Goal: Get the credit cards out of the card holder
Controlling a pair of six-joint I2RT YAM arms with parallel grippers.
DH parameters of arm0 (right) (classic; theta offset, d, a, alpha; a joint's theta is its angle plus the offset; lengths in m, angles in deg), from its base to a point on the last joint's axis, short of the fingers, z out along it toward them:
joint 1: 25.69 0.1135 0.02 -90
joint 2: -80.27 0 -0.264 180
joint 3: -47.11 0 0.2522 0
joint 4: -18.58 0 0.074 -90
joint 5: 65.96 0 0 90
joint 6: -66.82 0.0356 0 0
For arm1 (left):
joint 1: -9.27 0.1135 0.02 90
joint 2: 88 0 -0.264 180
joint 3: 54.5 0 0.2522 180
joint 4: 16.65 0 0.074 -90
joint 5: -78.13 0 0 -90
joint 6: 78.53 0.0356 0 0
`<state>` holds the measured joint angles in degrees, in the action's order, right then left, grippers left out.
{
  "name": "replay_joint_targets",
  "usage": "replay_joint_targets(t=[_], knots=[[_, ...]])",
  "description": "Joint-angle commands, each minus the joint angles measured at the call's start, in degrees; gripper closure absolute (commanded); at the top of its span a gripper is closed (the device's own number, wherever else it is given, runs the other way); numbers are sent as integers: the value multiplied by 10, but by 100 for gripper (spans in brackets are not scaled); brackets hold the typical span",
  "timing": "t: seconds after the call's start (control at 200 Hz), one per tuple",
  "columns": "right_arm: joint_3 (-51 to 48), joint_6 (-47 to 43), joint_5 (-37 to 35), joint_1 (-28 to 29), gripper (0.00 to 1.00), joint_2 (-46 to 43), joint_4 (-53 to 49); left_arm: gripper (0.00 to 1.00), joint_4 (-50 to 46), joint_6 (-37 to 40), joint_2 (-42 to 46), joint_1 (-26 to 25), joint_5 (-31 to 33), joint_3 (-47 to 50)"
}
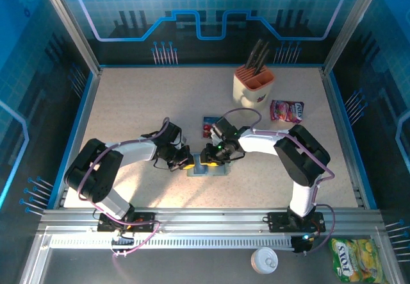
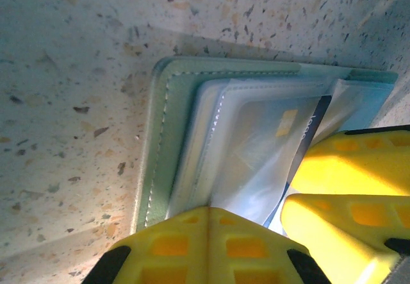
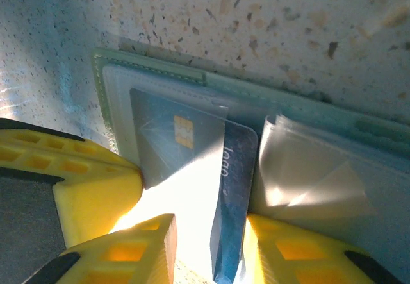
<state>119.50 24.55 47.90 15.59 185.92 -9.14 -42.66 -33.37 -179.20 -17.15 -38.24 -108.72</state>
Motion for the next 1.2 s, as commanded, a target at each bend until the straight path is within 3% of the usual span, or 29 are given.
replay_joint_targets(t=[0.0,0.605,1.196], knots=[[-12,4,10,-2,65,12,4,100,-32,9,-16,-3,18,-3],[-47,33,34,-15,77,-42,74,100,-33,10,-20,-3,17,-5],[-60,29,25,-24,85,-62,62,100,-38,10,-29,-2,17,-8]])
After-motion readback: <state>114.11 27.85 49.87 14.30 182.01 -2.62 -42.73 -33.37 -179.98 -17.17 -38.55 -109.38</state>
